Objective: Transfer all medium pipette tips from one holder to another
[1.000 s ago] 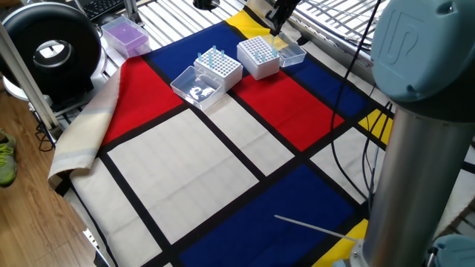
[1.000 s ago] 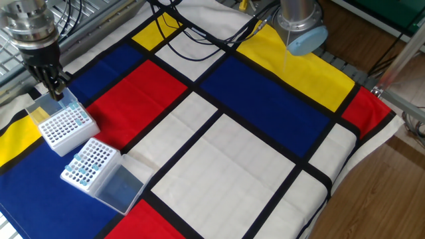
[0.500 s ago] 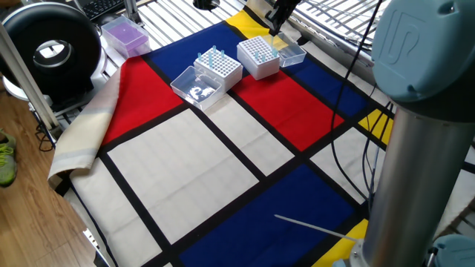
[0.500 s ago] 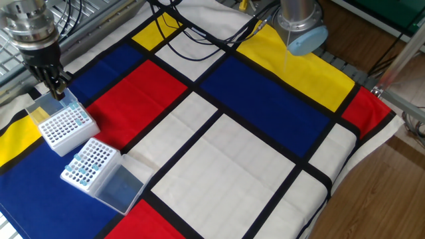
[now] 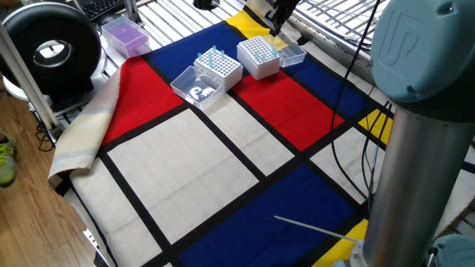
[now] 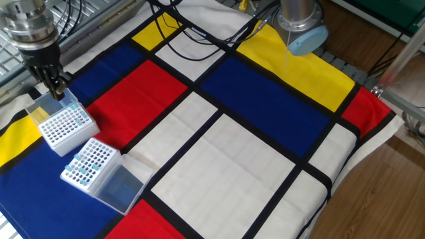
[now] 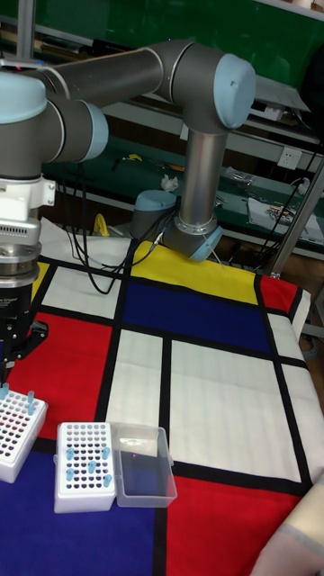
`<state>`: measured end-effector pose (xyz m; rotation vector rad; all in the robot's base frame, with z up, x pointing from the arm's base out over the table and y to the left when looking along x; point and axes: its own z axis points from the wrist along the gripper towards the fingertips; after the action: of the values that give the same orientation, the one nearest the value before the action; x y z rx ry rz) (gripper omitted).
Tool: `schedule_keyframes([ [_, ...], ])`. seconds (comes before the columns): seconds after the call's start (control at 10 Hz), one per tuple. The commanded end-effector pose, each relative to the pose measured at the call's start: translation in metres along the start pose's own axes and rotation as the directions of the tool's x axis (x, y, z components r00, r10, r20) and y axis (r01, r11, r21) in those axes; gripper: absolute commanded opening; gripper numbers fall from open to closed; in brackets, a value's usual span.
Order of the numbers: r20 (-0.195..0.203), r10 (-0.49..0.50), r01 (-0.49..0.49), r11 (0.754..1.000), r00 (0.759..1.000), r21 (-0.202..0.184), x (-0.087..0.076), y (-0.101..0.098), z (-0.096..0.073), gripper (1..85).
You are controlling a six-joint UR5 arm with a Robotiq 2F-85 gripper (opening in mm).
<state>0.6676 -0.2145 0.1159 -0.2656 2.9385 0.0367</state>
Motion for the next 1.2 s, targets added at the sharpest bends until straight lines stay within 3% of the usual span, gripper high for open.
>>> schedule_keyframes([
  [0.0, 0.012, 0.001, -0.001, 1.0, 1.0, -0.005, -0.0046, -0.0005, 0.002, 1.7],
  [1.1, 0.011, 0.006, -0.006, 1.0, 1.0, -0.007, -0.0067, 0.0006, 0.0018, 1.7],
])
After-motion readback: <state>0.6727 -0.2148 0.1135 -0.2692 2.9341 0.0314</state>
